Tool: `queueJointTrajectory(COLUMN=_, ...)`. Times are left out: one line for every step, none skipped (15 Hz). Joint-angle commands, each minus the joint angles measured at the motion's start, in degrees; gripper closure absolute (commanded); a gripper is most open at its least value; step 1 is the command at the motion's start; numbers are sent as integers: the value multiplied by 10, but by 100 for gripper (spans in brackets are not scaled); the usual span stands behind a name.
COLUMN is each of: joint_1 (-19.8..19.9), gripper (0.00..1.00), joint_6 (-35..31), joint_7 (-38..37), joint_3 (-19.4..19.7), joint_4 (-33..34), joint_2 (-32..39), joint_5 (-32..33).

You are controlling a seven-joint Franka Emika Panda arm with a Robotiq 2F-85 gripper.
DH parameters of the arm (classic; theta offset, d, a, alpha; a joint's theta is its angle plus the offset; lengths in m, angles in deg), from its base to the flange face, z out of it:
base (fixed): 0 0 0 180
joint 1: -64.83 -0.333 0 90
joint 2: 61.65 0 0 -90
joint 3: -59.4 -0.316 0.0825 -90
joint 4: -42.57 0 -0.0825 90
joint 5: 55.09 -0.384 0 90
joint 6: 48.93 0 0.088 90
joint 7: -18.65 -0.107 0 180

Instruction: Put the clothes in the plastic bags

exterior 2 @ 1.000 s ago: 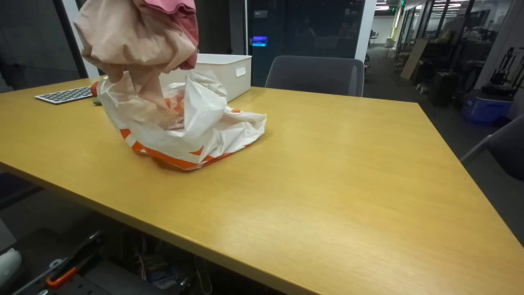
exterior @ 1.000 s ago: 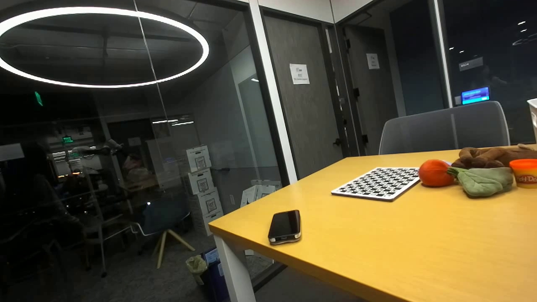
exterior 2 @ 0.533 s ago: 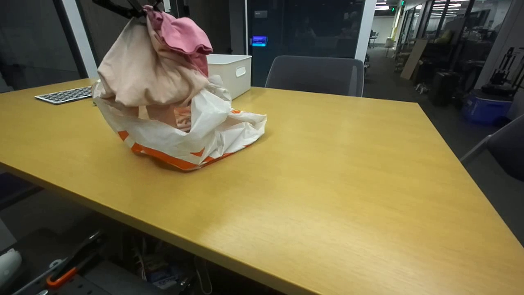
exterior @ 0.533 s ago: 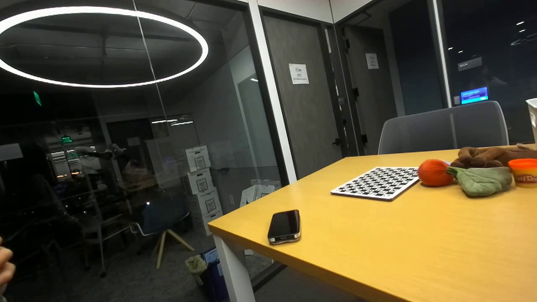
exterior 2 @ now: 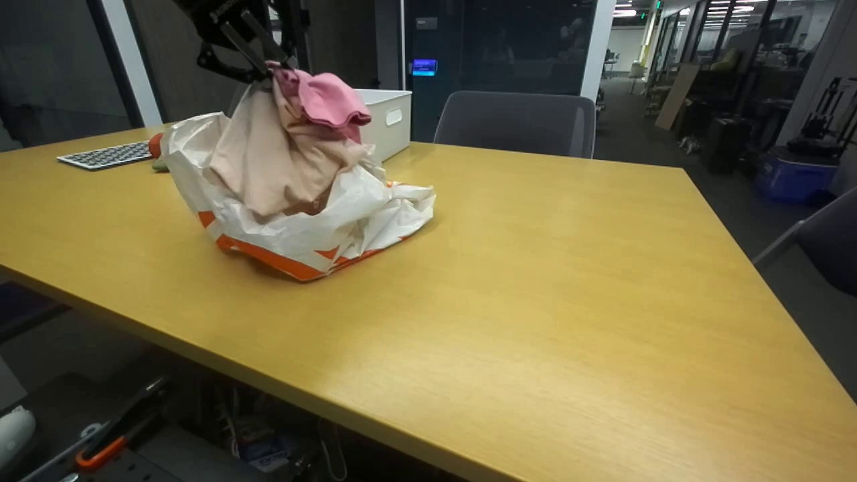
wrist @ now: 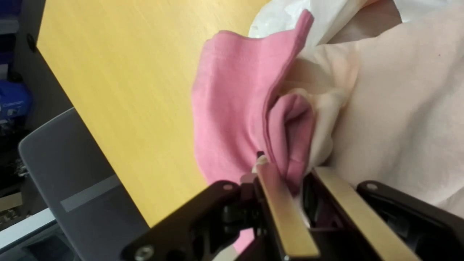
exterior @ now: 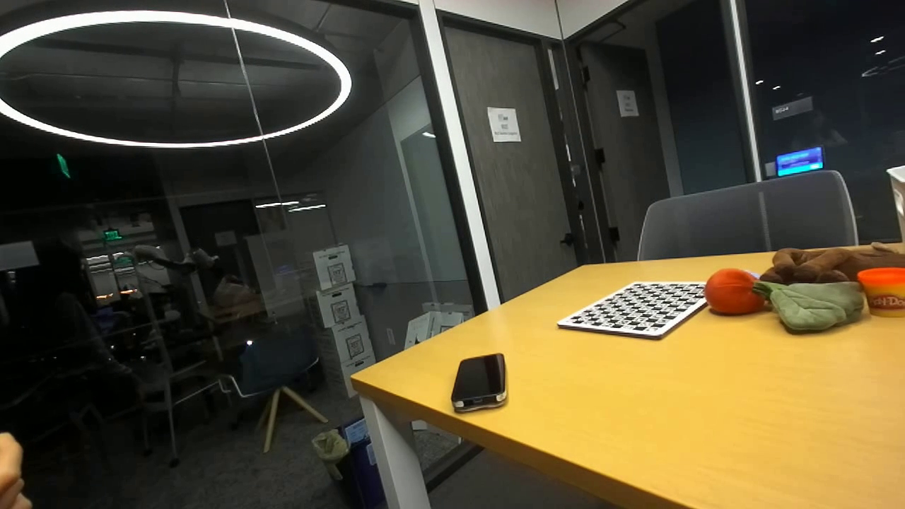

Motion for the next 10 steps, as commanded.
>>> queueJointTrajectory(joint_1=-11, gripper=87, joint_6=-7, joint_7=8, joint_3=3, joint_4=12, joint_2=45, joint_5=-12)
queueJointTrajectory(joint_1=-14, gripper=86, joint_6=3, joint_7=9, joint_3=3, joint_4=13, joint_2=48, joint_5=-17)
queueJointTrajectory(joint_1=-29, gripper=86, joint_6=18, joint_7=28, joint_3=10, joint_4=15, joint_2=51, joint_5=-42)
queueJointTrajectory(joint_1=-37, gripper=85, joint_6=25, joint_7=43, joint_3=14, joint_4=15, joint_2=54, joint_5=-61)
queueJointTrajectory(joint_1=-54, gripper=85, joint_6=34, joint_7=71, joint_3=25, joint_4=19, joint_2=62, joint_5=-94)
queueJointTrajectory(joint_1=-74, gripper=85, joint_6=47, joint_7=109, joint_3=41, joint_4=26, joint_2=75, joint_5=-139)
queueJointTrajectory(joint_1=-86, gripper=86, joint_6=48, joint_7=134, joint_3=50, joint_4=29, joint_2=83, joint_5=-168)
queueJointTrajectory(joint_1=-101, gripper=86, joint_6=56, joint_7=165, joint_3=61, joint_4=33, joint_2=87, joint_5=-202)
queueJointTrajectory(joint_1=-112, gripper=86, joint_6=63, joint_7=194, joint_3=73, joint_4=38, joint_2=97, joint_5=-233)
queueJointTrajectory(joint_1=-121, gripper=87, joint_6=73, joint_7=222, joint_3=83, joint_4=47, joint_2=110, joint_5=-263)
